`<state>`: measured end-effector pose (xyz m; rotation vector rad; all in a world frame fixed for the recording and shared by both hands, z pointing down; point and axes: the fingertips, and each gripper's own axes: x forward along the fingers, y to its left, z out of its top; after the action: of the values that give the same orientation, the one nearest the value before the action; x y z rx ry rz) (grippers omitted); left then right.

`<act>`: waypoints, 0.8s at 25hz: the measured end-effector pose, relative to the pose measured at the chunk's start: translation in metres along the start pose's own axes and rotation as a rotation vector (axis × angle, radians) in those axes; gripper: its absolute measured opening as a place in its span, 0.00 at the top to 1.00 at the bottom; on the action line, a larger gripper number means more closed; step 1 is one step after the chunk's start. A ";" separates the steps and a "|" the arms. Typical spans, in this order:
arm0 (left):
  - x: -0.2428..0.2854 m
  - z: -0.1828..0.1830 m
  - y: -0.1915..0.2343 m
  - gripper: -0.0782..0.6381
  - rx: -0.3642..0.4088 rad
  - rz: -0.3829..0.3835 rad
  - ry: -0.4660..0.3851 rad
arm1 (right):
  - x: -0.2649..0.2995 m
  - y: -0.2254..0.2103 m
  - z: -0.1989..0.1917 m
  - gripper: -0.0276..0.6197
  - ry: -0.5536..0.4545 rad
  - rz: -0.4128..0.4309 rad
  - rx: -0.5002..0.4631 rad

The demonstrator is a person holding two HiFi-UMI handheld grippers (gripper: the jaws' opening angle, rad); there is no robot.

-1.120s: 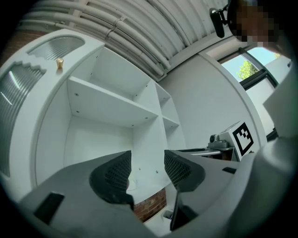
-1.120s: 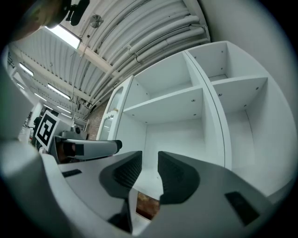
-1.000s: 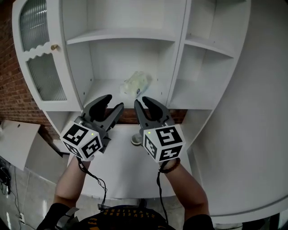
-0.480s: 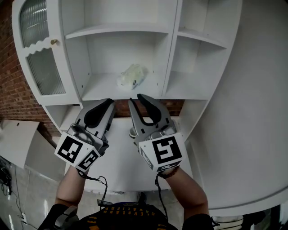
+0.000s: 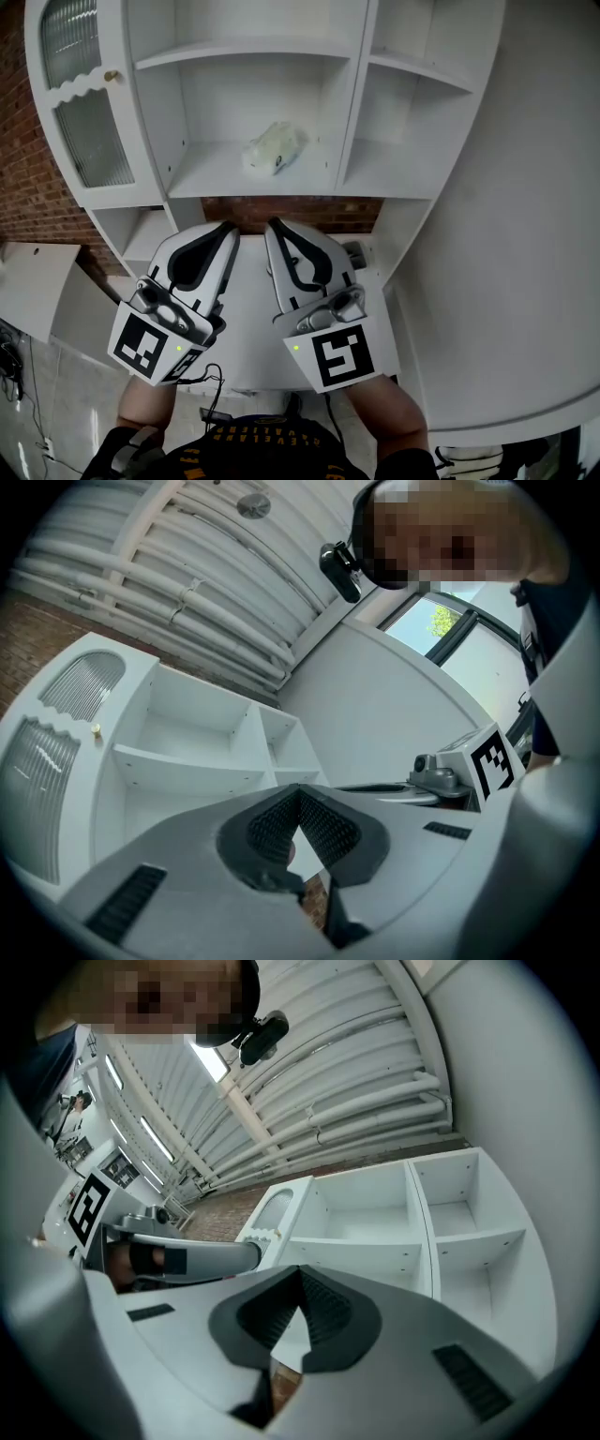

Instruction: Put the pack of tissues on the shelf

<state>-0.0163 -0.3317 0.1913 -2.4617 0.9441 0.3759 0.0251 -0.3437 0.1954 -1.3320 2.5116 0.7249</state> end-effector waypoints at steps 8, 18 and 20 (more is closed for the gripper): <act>-0.002 0.007 -0.006 0.89 0.023 0.002 -0.019 | -0.005 0.002 0.011 0.95 -0.040 -0.012 -0.037; 0.002 0.006 0.002 0.89 0.042 0.015 -0.019 | -0.003 -0.002 0.017 0.95 -0.063 -0.017 -0.062; 0.004 0.006 0.002 0.89 0.047 0.014 -0.024 | -0.003 -0.003 0.019 0.95 -0.069 -0.014 -0.068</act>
<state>-0.0149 -0.3317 0.1835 -2.4042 0.9497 0.3819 0.0289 -0.3334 0.1795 -1.3221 2.4419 0.8455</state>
